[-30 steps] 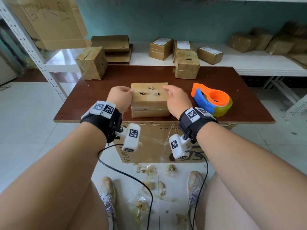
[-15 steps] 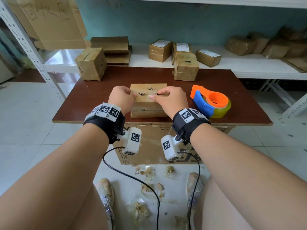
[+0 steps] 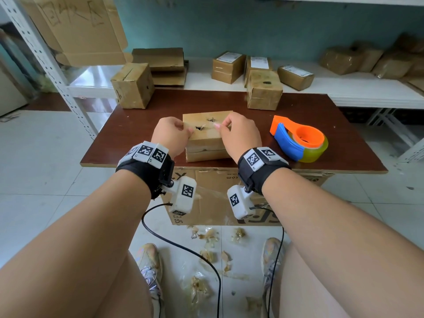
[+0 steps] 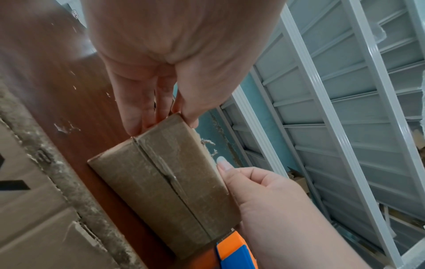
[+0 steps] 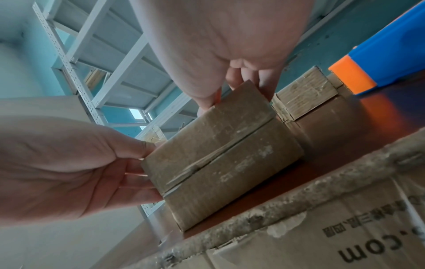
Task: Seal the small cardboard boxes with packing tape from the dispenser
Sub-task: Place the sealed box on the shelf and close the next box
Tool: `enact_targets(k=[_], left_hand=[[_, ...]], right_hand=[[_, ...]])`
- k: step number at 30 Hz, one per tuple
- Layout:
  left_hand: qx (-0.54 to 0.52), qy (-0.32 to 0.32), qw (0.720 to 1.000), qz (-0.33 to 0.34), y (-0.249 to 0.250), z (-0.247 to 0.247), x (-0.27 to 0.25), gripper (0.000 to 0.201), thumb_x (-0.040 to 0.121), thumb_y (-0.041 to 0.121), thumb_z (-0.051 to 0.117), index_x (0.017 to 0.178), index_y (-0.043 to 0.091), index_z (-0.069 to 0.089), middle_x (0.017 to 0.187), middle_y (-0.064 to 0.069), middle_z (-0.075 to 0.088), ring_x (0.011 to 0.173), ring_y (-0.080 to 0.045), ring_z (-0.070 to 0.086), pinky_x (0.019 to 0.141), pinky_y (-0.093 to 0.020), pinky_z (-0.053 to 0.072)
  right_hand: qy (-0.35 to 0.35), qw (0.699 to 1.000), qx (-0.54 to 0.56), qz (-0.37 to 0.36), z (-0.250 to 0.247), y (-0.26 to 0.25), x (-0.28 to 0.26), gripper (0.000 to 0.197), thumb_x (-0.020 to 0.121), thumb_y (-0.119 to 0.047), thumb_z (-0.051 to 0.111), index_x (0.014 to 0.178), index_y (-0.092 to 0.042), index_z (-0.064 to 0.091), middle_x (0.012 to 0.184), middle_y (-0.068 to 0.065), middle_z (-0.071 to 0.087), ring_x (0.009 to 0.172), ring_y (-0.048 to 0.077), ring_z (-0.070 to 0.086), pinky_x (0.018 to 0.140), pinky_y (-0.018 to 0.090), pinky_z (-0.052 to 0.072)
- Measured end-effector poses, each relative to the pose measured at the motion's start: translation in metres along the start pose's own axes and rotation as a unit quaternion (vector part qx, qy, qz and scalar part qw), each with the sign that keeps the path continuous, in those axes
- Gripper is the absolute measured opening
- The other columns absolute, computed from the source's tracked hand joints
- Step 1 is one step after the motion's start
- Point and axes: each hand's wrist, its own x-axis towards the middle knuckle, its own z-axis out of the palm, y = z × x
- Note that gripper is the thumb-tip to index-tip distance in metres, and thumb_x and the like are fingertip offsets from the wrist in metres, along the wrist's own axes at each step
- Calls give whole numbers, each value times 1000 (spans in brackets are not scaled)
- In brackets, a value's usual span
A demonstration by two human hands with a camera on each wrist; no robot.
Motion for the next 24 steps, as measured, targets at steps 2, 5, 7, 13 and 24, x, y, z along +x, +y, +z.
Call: enact_targets(k=[2,5,7,13,24], left_hand=[[9,-3,1000,1,1,-1,-2,41,101,32,73,136,11,65,118,-5,70,99,-30,74,84,-51,66],[24,-3,1000,7,1,-2,-7,42,103,33,69,139,11,63,120,-4,68,98,-30,73,80,-52,66],[42,2,999,28,1,-1,-9,42,105,33,66,141,12,63,121,-2,66,103,-27,70,85,-45,63],[22,14,998,48,0,0,-14,42,104,34,67,139,11,65,120,-1,69,109,-27,70,95,-47,60],[16,17,997,78,-3,8,-19,27,105,31,64,119,13,78,100,-5,77,87,-28,70,88,-44,62]], right_hand=[[-4,1000,22,8,2,1,2,31,102,-46,65,86,-19,65,78,-10,61,76,18,60,66,31,42],[-3,998,53,40,2,2,5,29,97,-44,73,81,-19,73,78,-12,63,83,16,61,73,28,45],[0,994,89,68,0,3,8,28,92,-44,79,77,-19,78,77,-13,68,85,14,64,77,25,46],[15,965,208,160,1,9,8,30,76,-45,92,85,-19,80,87,-9,75,86,9,69,73,25,50],[-26,922,305,235,-1,17,15,61,66,-75,85,68,-31,43,64,-15,42,64,8,43,61,27,35]])
